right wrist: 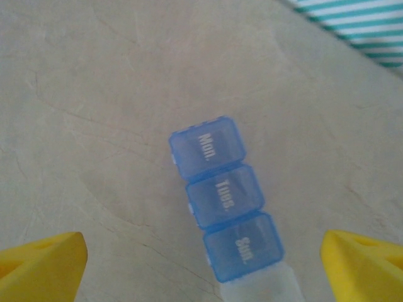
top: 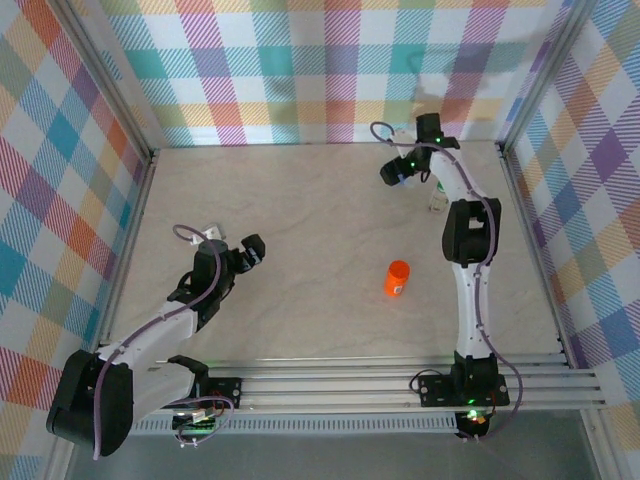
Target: Sort the pills into containers
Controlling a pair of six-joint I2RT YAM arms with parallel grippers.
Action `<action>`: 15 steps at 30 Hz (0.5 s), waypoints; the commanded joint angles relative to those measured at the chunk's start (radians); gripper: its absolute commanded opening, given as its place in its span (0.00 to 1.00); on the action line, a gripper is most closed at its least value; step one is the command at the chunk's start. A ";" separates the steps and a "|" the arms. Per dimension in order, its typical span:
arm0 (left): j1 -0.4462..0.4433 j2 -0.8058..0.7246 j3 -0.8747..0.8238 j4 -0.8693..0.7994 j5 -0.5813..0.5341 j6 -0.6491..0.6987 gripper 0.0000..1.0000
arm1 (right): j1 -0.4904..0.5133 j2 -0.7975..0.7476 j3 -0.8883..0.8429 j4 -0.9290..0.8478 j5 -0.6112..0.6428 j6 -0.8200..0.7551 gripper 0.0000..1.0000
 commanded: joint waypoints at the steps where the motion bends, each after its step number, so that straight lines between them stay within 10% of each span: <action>1: -0.014 0.000 0.014 0.028 0.012 -0.012 1.00 | 0.008 0.050 0.048 -0.050 0.016 -0.022 0.95; 10: -0.020 0.014 0.019 0.032 0.015 -0.010 1.00 | 0.017 0.108 0.066 0.002 0.225 -0.015 0.98; 15: -0.023 0.040 0.028 0.032 0.019 -0.013 1.00 | 0.018 0.093 0.066 -0.026 0.137 -0.028 0.94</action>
